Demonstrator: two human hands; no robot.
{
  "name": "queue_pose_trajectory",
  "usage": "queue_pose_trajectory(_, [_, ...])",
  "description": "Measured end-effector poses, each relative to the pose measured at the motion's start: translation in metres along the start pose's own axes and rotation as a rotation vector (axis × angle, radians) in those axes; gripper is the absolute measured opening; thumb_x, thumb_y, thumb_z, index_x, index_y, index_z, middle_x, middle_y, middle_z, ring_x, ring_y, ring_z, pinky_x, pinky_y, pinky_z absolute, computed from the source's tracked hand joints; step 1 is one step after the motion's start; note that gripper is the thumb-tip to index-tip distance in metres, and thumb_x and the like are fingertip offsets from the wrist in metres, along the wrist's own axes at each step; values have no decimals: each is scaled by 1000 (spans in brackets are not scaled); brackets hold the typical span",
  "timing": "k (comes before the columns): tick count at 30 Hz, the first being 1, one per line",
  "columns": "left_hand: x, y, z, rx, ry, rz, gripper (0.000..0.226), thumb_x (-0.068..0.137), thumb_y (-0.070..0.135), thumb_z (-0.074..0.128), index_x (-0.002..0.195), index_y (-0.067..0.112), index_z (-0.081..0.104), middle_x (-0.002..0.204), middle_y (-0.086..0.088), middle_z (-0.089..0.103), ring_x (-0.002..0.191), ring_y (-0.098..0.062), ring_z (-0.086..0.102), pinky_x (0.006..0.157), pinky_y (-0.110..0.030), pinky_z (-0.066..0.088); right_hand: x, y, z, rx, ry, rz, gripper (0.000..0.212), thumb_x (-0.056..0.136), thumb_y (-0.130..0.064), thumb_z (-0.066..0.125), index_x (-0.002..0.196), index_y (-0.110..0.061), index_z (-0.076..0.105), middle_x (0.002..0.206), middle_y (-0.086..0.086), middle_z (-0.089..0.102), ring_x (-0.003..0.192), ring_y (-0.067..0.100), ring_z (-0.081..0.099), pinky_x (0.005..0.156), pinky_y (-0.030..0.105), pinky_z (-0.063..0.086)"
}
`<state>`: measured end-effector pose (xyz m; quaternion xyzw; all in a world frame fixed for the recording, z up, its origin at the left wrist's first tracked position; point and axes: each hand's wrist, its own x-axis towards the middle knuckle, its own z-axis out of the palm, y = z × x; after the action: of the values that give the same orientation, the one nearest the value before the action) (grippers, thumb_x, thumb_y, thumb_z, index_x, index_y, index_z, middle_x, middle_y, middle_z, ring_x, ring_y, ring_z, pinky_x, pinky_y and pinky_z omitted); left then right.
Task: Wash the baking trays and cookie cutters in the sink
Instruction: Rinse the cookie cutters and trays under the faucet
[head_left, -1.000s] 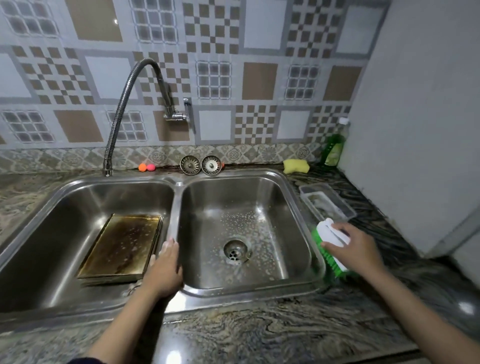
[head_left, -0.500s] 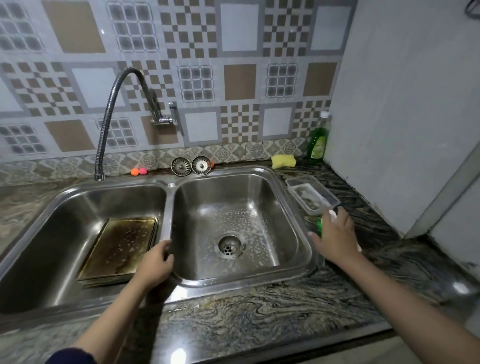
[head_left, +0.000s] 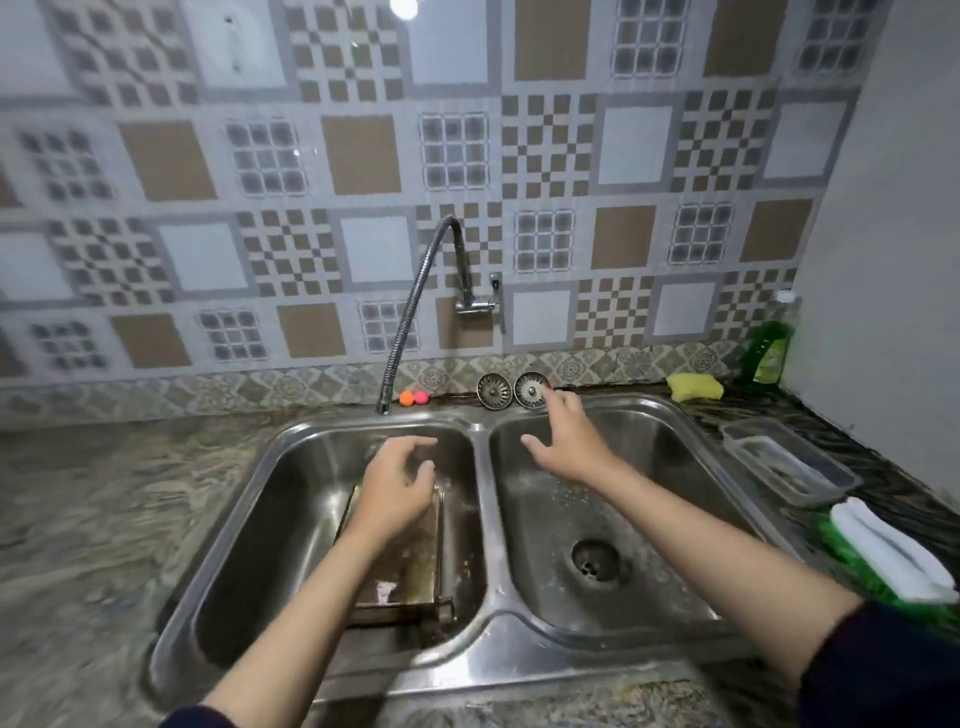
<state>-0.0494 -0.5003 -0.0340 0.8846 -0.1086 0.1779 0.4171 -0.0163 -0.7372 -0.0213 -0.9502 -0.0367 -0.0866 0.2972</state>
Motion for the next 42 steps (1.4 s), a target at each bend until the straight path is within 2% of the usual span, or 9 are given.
queue_pose_trajectory(2, [13, -13, -29, -2, 41, 76, 27, 83, 5, 61, 108, 13, 66, 108, -1, 63, 101, -10, 56, 93, -21, 43, 27, -36, 14, 41, 5, -5, 74, 87, -32, 62, 148, -13, 24, 147, 14, 26, 134, 29, 37, 109, 37, 32])
queue_pose_trajectory(6, [34, -33, -69, 20, 65, 131, 25, 84, 8, 60, 108, 15, 65, 107, 3, 58, 100, -4, 50, 88, -5, 33, 64, -91, 33, 88, 50, 29, 70, 88, -33, 62, 146, -11, 28, 148, 16, 26, 134, 31, 37, 110, 38, 30])
queue_pose_trajectory(10, [60, -44, -81, 0, -7, 157, 26, 85, 11, 61, 109, 18, 64, 111, 2, 56, 106, -8, 51, 98, -22, 37, 96, -113, 36, 92, 78, 42, 72, 88, -32, 62, 148, -14, 26, 152, 16, 20, 134, 32, 38, 110, 41, 31])
queue_pose_trajectory(12, [75, -47, -83, -14, -41, 157, 26, 85, 12, 61, 110, 20, 63, 114, 2, 55, 106, -7, 49, 98, -22, 35, 117, -118, 31, 95, 105, 54, 69, 89, -29, 62, 147, -13, 27, 149, 16, 24, 132, 31, 40, 110, 39, 31])
queue_pose_trajectory(21, [142, -66, -55, -131, -214, 123, 30, 87, 16, 62, 114, 30, 63, 116, 10, 51, 103, -5, 52, 84, 0, 33, 238, -106, 6, 103, 243, 169, 63, 82, -28, 65, 138, -13, 41, 143, 16, 33, 128, 36, 41, 109, 44, 36])
queue_pose_trajectory(26, [159, -74, -35, -250, -224, 99, 32, 89, 8, 58, 100, 37, 66, 108, 22, 61, 103, 4, 55, 95, -18, 44, 288, -72, 8, 149, 215, 225, 49, 77, -25, 68, 124, -15, 55, 136, 10, 40, 117, 32, 51, 102, 35, 43])
queue_pose_trajectory(31, [165, -85, -24, -375, -198, 70, 45, 87, 5, 59, 87, 49, 67, 104, 19, 67, 100, -6, 64, 96, -39, 50, 315, -39, 13, 244, 283, 196, 16, 68, -40, 71, 72, -25, 69, 114, 4, 60, 110, 23, 58, 104, 43, 44])
queue_pose_trajectory(36, [165, -89, -22, -394, -210, 39, 44, 88, 6, 59, 89, 49, 68, 108, 19, 67, 103, -8, 63, 100, -40, 48, 255, -48, 28, 235, 315, 90, 14, 83, -26, 69, 78, -13, 67, 106, 2, 46, 103, 14, 48, 98, 26, 35])
queue_pose_trajectory(42, [156, -84, -26, -396, -164, 81, 48, 88, -2, 54, 93, 45, 64, 116, 12, 64, 115, -8, 56, 103, -31, 43, 203, -41, 53, -76, 271, -50, 18, 82, -33, 65, 97, -23, 65, 149, 4, 33, 138, 28, 24, 115, 51, 20])
